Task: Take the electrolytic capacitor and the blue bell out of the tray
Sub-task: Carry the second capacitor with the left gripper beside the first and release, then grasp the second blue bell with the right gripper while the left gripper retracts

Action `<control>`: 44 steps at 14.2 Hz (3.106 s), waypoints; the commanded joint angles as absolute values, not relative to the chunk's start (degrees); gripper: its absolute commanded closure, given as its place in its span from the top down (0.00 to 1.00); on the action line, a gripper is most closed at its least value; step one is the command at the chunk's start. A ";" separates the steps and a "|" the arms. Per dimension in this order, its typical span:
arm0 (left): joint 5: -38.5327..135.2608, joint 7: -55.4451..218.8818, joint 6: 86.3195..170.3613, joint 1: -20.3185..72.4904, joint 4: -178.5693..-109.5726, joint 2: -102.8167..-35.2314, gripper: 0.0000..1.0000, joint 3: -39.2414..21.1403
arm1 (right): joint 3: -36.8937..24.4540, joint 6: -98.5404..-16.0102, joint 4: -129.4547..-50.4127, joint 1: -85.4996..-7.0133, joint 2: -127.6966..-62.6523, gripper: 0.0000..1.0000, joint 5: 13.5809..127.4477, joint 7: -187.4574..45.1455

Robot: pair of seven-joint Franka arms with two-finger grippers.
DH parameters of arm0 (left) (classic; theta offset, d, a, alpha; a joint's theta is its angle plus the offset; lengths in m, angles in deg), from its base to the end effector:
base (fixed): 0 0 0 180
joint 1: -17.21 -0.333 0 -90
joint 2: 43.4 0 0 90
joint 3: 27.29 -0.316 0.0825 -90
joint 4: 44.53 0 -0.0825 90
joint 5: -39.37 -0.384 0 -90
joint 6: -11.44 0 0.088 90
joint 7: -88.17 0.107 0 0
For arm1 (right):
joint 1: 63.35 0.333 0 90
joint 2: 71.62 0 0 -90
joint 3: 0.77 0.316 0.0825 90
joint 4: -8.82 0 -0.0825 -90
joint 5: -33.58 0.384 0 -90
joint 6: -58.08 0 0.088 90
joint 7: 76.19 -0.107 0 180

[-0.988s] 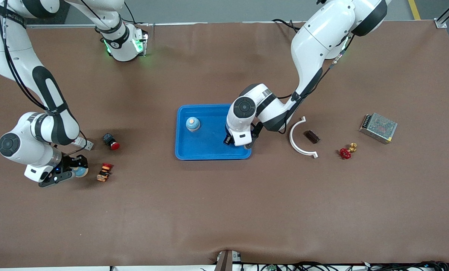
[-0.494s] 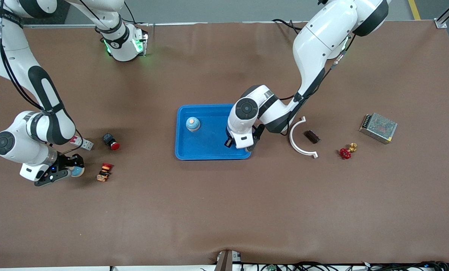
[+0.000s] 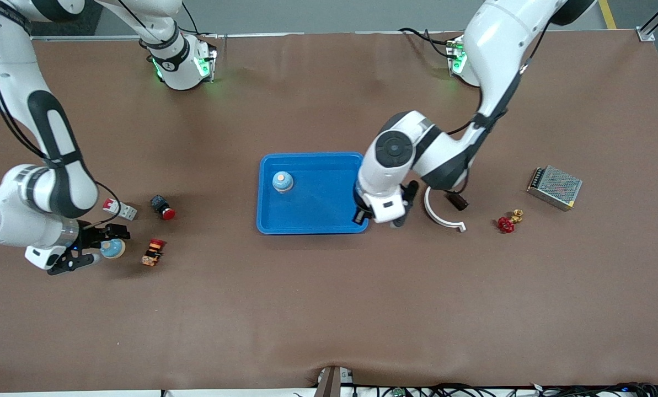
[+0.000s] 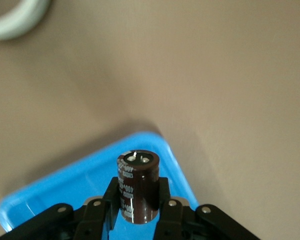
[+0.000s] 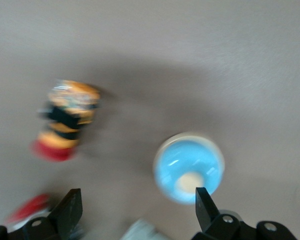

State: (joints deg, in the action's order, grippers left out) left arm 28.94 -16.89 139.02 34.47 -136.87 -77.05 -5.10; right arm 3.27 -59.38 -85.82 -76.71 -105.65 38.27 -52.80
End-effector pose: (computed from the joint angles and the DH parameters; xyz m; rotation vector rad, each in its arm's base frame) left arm 0.5631 -0.4080 0.3109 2.5965 1.6023 -0.0532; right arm 0.6535 -0.1076 0.2523 -2.9593 -0.2857 0.2329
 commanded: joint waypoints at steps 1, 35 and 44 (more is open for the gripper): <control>27.95 -9.87 139.41 29.27 -146.73 -69.79 0.00 -4.35 | 3.45 -49.42 -81.79 -72.34 -101.26 1.00 41.83 -68.21; 27.16 28.84 140.39 1.04 -168.46 -65.21 1.00 -4.17 | 3.18 -89.84 -112.46 -29.70 -96.58 1.00 32.53 -142.55; 27.33 30.77 122.46 1.22 -145.89 -63.97 1.00 3.99 | 3.01 -91.68 -112.38 -27.93 -98.96 1.00 32.44 -142.98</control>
State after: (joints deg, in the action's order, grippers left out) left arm 28.33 28.99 125.14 1.43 -149.76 -63.69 2.45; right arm 3.79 -91.14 -112.26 -28.82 -98.96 33.78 -141.07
